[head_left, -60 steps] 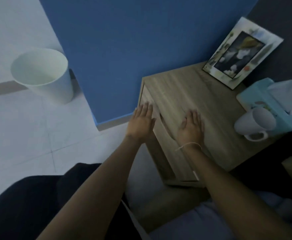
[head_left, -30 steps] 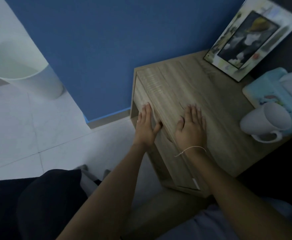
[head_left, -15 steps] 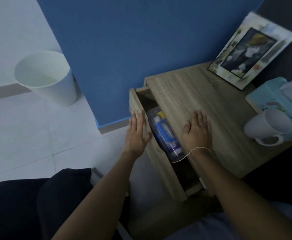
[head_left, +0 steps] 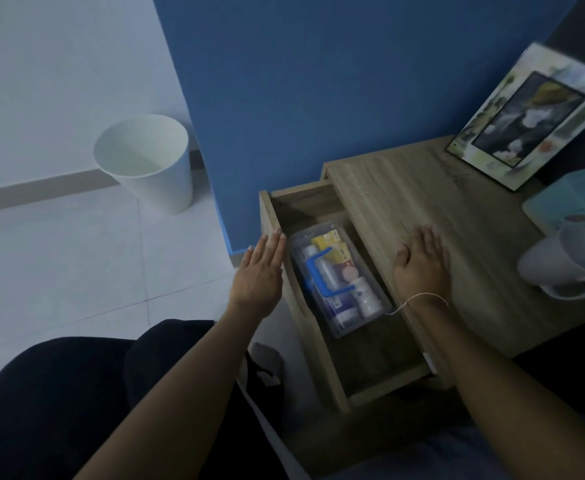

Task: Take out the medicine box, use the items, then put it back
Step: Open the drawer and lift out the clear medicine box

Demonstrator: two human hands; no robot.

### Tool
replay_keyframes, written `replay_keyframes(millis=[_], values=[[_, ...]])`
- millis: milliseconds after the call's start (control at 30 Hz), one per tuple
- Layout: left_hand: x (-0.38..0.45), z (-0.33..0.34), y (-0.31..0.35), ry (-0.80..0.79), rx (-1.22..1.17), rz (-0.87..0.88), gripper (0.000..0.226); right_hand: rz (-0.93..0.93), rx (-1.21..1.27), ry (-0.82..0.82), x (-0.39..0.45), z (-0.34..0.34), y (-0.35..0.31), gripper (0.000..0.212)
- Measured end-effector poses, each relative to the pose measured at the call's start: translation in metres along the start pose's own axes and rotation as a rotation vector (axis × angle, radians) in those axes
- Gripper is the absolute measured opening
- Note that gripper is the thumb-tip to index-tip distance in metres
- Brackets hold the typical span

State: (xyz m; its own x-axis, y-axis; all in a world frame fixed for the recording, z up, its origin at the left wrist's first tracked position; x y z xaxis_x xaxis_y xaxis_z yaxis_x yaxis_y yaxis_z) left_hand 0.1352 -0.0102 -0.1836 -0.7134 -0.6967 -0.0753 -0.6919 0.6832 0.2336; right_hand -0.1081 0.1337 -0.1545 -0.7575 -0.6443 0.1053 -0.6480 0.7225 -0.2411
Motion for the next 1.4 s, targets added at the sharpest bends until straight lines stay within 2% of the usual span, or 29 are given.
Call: replay_keyframes(millis=[200, 333, 467, 1167, 1300, 1400], values=[[-0.015, -0.012, -0.014, -0.048, 0.026, -0.069, 0.059, -0.014, 0.002, -0.004, -0.002, -0.003, -0.002, 0.053], [-0.007, -0.017, -0.013, -0.015, 0.037, -0.097, 0.062, -0.031, -0.018, -0.016, 0.000, 0.000, -0.004, 0.053], [0.002, -0.012, -0.007, -0.047, 0.073, -0.084, 0.063, -0.105, -0.040, -0.035, 0.002, 0.003, -0.005, 0.052], [-0.012, -0.023, -0.025, -0.138, 0.013, -0.089, 0.060, -0.141, -0.042, -0.017, 0.002, 0.001, -0.004, 0.052], [-0.010, -0.028, -0.015, -0.142, -0.022, -0.076, 0.062, -0.123, 0.024, -0.008, 0.006, -0.009, 0.003, 0.050], [-0.011, -0.033, -0.014, -0.127, -0.020, -0.059, 0.064, -0.194, 0.069, 0.035, 0.001, -0.016, -0.001, 0.046]])
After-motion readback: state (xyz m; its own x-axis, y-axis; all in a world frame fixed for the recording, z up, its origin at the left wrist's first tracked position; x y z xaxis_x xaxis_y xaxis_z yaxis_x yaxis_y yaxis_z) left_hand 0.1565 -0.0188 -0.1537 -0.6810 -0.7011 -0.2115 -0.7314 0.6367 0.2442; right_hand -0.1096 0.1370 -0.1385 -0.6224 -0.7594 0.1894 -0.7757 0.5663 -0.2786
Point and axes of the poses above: each hand's wrist, its own x-axis towards the middle knuckle, its own z-axis out of the palm, y = z × x, the point moved 5 cm from there along x, towards the middle knuckle
